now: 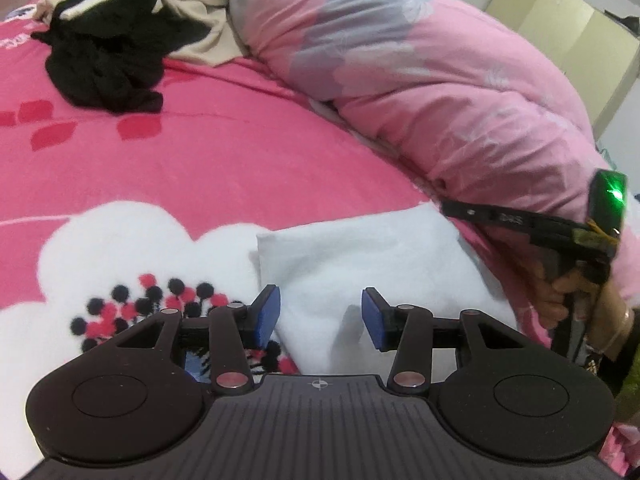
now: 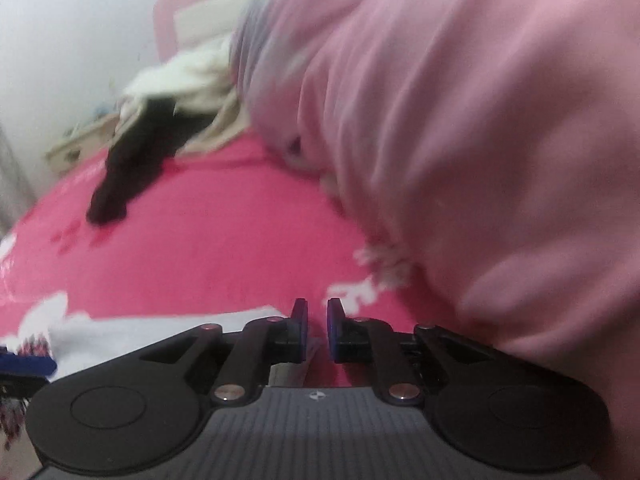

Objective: Fold clothes

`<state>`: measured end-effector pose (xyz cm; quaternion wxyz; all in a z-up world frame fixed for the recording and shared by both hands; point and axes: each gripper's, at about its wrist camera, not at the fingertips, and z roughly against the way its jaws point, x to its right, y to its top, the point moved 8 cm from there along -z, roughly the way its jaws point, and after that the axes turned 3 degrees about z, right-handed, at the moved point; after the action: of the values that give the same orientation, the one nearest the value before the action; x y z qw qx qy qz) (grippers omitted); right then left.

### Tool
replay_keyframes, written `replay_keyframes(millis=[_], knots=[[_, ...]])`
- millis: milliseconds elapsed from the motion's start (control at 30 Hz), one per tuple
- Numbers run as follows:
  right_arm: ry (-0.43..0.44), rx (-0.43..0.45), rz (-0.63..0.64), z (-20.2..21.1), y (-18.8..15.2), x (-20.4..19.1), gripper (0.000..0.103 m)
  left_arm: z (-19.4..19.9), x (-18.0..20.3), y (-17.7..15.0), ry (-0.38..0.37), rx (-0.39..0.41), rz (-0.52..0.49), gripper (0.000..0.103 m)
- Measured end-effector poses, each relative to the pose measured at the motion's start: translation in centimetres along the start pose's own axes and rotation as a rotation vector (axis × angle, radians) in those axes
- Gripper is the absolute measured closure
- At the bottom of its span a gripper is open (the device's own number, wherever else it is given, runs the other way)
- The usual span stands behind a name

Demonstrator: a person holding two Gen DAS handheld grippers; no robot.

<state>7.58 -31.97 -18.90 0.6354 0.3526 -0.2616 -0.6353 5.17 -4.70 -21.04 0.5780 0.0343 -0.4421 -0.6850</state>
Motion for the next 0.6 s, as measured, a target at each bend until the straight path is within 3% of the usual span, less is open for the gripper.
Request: replay_keyframes(millis=[333, 600], knots=[[-0.001, 0.043, -0.019, 7.1, -0.7, -1.4, 0.090, 2.9, 0.8, -0.1, 0.048, 0.026, 0.040, 0.054], [0.109, 0.028, -0.004, 10.4, -1.0, -3.8, 0.090, 5.0, 2.6, -1.7, 0.113, -0.019, 0.023, 0.054]])
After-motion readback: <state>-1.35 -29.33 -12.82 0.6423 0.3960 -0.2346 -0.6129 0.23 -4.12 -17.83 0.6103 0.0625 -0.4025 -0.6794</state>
